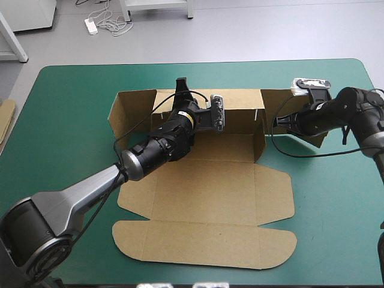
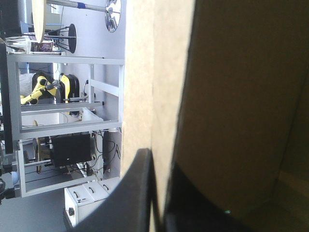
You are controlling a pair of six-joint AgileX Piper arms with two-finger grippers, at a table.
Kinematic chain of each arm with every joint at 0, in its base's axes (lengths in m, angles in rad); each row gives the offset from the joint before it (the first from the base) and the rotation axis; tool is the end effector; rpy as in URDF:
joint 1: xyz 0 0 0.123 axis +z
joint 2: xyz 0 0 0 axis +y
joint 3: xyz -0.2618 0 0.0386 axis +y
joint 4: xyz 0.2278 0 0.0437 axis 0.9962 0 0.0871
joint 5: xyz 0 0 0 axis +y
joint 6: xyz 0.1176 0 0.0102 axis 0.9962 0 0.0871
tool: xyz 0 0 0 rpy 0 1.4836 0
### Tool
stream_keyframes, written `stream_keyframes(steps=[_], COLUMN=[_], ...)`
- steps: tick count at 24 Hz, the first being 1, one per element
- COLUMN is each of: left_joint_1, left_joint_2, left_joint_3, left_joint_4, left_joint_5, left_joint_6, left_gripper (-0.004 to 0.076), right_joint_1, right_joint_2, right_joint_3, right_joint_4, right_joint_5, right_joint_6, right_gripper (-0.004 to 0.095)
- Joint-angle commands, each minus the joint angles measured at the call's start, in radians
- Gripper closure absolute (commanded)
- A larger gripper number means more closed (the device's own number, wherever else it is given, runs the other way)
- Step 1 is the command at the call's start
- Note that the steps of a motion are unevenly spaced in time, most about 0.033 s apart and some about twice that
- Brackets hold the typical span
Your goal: Fold the box
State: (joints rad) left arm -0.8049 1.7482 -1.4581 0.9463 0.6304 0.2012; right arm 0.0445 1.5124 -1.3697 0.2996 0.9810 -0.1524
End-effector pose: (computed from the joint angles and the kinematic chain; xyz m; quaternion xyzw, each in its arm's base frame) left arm 0.3181 -0.2492 0.2915 0.6163 0.6086 0.2705 0.4203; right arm 0.3136 0.0430 0.3002 -0.0467 0.9538 0.1273 0.2683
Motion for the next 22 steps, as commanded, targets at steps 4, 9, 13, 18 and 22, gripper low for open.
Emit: stream_keyframes(steps=[4,9,13,18,22], left_joint_1=[0.005,0.005,0.005,0.005,0.005], left_joint_2=[-0.024,-0.024,-0.024,-0.024,-0.024], left_joint_3=[-0.001,-0.001,-0.001,-0.001,-0.001], left_joint_4=[-0.066,-0.066,-0.066,-0.066,-0.066], left_joint_5=[0.143,0.146,0.146,0.146,0.146], left_joint_6=[-0.032,-0.032,-0.032,-0.032,-0.032], left_gripper=[0.0733,0.0733,0.0733,0.0733,0.0733], right_joint_1=[0.003,0.003,0.003,0.003,0.003], right_joint_2=[-0.038,-0.038,-0.038,-0.038,-0.038], right_joint_3=[-0.025,-0.025,-0.025,-0.025,-0.053], right_joint_4=[0.021,0.021,0.021,0.021,0.020], right_joint_5=[-0.025,-0.025,-0.025,-0.025,-0.020], right_joint_6=[-0.012,-0.012,-0.012,-0.014,-0.019], right_gripper=[0.0917,0.0919,0.0921,0.0921,0.0921])
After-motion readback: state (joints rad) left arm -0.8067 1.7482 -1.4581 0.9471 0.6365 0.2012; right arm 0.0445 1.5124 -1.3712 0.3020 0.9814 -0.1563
